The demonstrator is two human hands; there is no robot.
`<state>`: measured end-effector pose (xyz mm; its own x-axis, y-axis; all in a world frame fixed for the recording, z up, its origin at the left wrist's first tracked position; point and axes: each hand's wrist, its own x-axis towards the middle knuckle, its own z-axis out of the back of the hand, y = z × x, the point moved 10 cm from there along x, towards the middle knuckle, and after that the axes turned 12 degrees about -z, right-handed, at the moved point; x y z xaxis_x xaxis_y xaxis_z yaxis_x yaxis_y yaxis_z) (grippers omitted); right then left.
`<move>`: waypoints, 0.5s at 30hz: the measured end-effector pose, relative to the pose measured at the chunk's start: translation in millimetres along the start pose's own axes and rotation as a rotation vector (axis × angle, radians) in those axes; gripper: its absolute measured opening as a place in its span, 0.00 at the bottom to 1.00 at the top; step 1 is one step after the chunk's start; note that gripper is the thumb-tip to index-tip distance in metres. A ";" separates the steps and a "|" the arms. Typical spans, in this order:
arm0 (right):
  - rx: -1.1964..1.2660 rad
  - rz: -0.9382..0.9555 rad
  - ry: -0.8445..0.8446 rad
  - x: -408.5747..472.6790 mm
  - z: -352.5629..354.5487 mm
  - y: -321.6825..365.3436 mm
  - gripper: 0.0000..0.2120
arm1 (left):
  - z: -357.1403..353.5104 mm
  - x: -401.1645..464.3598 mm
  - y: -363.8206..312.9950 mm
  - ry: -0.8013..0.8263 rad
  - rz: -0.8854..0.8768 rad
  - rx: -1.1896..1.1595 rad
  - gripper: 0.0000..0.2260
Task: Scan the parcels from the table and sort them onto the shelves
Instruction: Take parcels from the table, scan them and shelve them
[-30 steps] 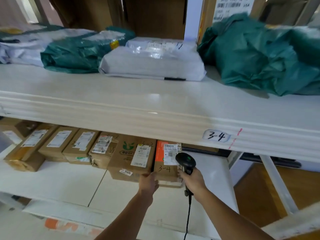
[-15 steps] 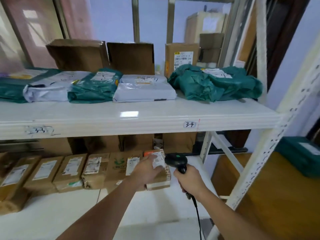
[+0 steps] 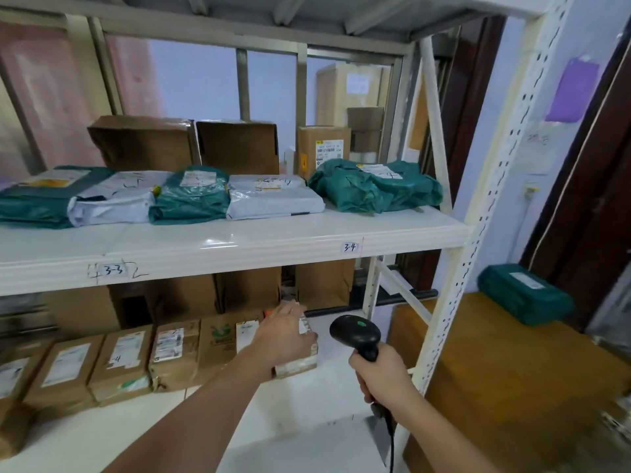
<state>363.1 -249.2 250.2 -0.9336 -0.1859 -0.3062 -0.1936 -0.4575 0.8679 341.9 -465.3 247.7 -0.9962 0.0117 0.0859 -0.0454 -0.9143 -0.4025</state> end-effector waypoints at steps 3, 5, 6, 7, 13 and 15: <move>-0.012 -0.010 -0.002 -8.7 8.2 -5.8 0.03 | -7.1 -5.6 -7.4 0.012 0.007 -0.017 0.36; -0.018 -0.012 -0.004 -13.6 14.0 -9.5 0.04 | -13.0 -9.5 -10.8 0.020 0.022 -0.039 0.35; -0.018 -0.016 -0.009 -15.7 17.7 -11.9 0.04 | -16.3 -11.5 -13.8 0.029 0.022 -0.046 0.35; -0.019 -0.022 -0.015 -18.2 21.5 -15.1 0.04 | -20.3 -13.5 -17.1 0.044 0.021 -0.047 0.35; 0.006 -0.039 -0.050 -34.7 41.6 -28.2 0.05 | -34.5 -11.0 -45.8 0.092 -0.016 -0.019 0.35; 0.008 -0.042 -0.063 -38.5 49.1 -33.5 0.06 | -41.7 -6.7 -53.1 0.112 -0.031 -0.025 0.36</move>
<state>390.7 -184.0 252.1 -0.9417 -0.1116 -0.3174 -0.2350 -0.4568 0.8579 347.9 -400.0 230.5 -0.9963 0.0863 -0.0035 -0.0767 -0.9025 -0.4238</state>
